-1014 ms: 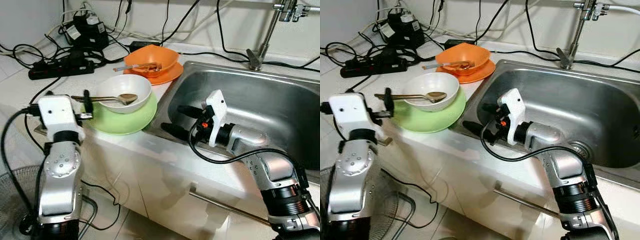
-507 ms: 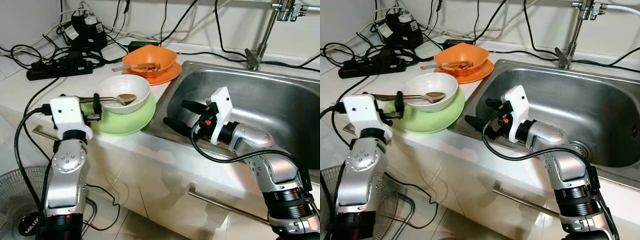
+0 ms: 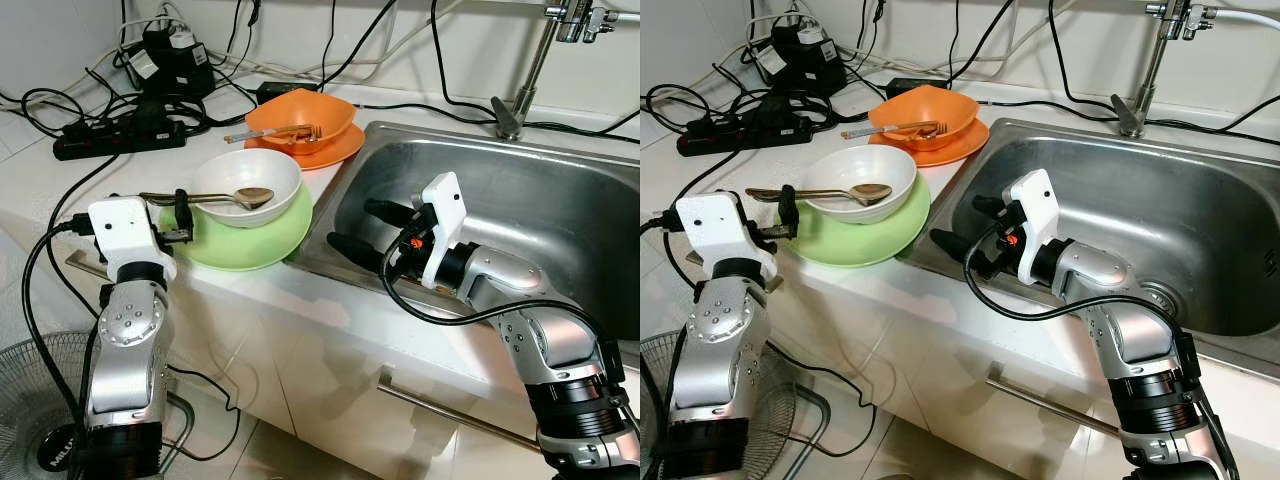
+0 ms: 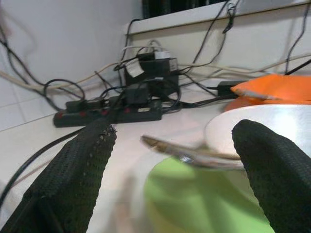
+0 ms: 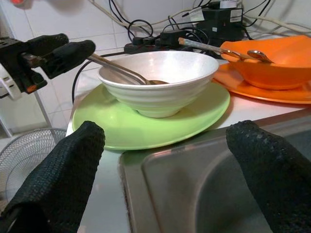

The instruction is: Kitchen organization

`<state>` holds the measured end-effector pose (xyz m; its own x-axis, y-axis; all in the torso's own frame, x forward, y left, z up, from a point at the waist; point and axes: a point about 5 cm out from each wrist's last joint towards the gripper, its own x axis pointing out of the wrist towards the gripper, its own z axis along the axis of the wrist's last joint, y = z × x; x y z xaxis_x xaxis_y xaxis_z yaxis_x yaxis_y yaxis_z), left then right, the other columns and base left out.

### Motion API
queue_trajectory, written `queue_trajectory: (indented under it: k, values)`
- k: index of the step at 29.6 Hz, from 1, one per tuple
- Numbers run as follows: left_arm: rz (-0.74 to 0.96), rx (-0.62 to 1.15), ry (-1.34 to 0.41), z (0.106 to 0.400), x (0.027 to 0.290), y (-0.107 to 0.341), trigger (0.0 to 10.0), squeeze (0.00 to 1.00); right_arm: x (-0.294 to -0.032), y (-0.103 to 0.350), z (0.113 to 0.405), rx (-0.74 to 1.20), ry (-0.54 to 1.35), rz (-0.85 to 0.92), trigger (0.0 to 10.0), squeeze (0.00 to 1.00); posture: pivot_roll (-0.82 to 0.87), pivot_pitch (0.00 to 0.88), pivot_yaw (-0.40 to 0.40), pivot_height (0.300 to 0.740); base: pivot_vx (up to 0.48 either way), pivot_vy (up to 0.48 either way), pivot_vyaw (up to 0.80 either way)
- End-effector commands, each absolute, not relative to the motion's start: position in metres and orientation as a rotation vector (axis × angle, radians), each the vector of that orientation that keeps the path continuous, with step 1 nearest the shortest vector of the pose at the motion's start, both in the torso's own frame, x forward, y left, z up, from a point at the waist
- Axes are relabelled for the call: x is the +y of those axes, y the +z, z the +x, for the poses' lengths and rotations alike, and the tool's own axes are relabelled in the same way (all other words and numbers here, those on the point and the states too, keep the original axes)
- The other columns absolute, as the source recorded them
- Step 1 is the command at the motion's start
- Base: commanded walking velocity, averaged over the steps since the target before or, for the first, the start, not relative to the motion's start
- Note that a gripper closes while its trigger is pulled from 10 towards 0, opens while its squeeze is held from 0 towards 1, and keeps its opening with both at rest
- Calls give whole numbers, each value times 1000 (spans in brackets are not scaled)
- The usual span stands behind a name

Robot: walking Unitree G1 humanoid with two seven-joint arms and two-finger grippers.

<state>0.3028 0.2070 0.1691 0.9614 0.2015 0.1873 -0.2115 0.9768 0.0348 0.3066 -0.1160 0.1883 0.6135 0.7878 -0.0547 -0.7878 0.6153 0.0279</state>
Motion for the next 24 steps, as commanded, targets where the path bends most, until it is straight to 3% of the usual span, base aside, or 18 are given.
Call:
queue_trajectory:
  k: [1, 12, 24]
  values:
    - [48, -185, 179, 305, 203, 168, 10000, 0, -116, 197, 305, 27, 910, -7, 10000, 675, -72, 13, 106, 740, 0, 0, 0]
    - [-12, -205, 77, 313, 183, 169, 10000, 0, -118, 199, 305, 24, 907, -20, 10000, 675, -80, 14, 107, 740, 0, 0, 0]
    - [11, -235, 89, 312, 184, 173, 10000, 0, -117, 198, 305, 25, 903, -16, 10000, 675, -77, 13, 105, 740, 0, 0, 0]
